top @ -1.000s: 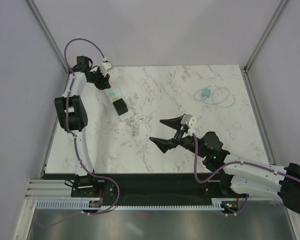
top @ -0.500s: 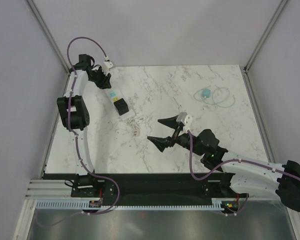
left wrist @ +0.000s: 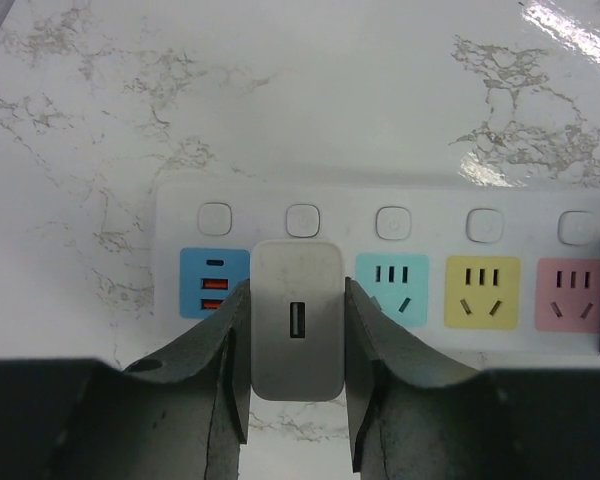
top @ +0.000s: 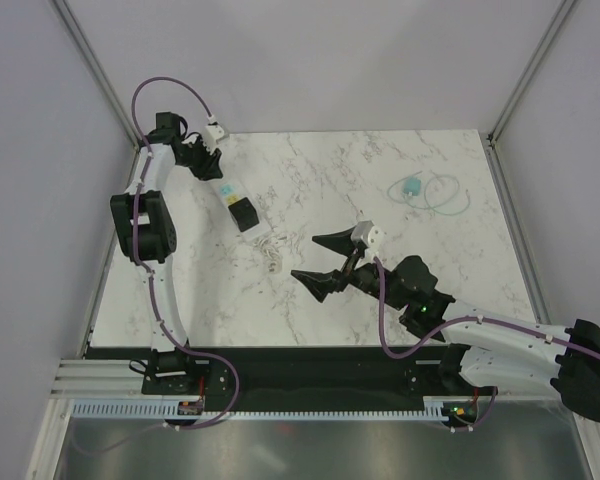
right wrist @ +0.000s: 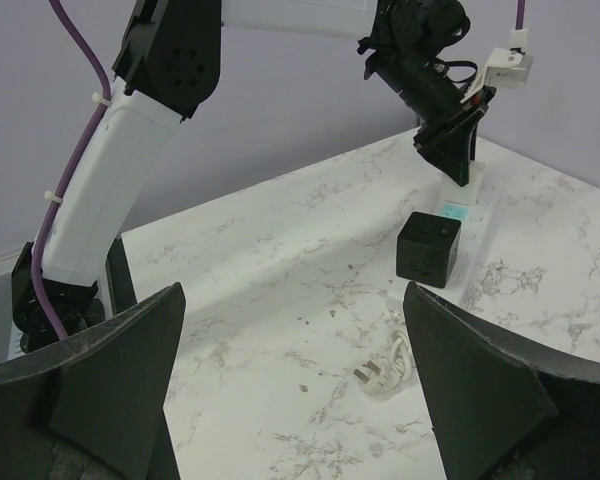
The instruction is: Insert the plug
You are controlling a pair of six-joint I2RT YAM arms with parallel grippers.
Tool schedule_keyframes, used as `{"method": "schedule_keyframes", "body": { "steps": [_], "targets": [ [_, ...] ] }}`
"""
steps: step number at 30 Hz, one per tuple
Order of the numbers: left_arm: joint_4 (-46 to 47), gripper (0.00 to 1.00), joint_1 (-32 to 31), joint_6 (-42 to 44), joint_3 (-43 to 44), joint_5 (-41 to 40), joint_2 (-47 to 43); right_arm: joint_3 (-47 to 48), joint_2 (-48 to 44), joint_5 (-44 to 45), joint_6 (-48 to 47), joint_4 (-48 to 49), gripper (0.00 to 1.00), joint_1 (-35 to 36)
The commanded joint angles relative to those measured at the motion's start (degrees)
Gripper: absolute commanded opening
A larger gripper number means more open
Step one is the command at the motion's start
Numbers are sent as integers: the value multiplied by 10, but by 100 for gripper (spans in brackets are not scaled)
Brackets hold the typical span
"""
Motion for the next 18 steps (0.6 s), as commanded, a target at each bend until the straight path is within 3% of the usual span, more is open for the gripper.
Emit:
{"method": "schedule_keyframes", "body": {
  "steps": [1,4,8,13,16,17,18],
  "targets": [
    [-101,40,-9,-16,-39,-5,25,28,-8,9,3,-4,98,8],
    [-90,42,-6,-32,-28,3,16,32,-10,14,2,-8,98,16],
    [-76,57,-5,-47,-30,11,-3,40,-19,28,-8,-25,98,28],
    [-48,60,-6,-78,-29,6,-39,51,-40,36,-11,-63,98,42],
    [-32,73,-6,-101,-27,8,-69,57,-54,40,-6,-87,98,50],
    [-29,100,-7,-111,-26,9,-76,55,-57,47,-1,-94,98,51],
    [-25,100,-7,-117,-26,9,-94,55,-64,52,3,-95,98,51]
  ]
}}
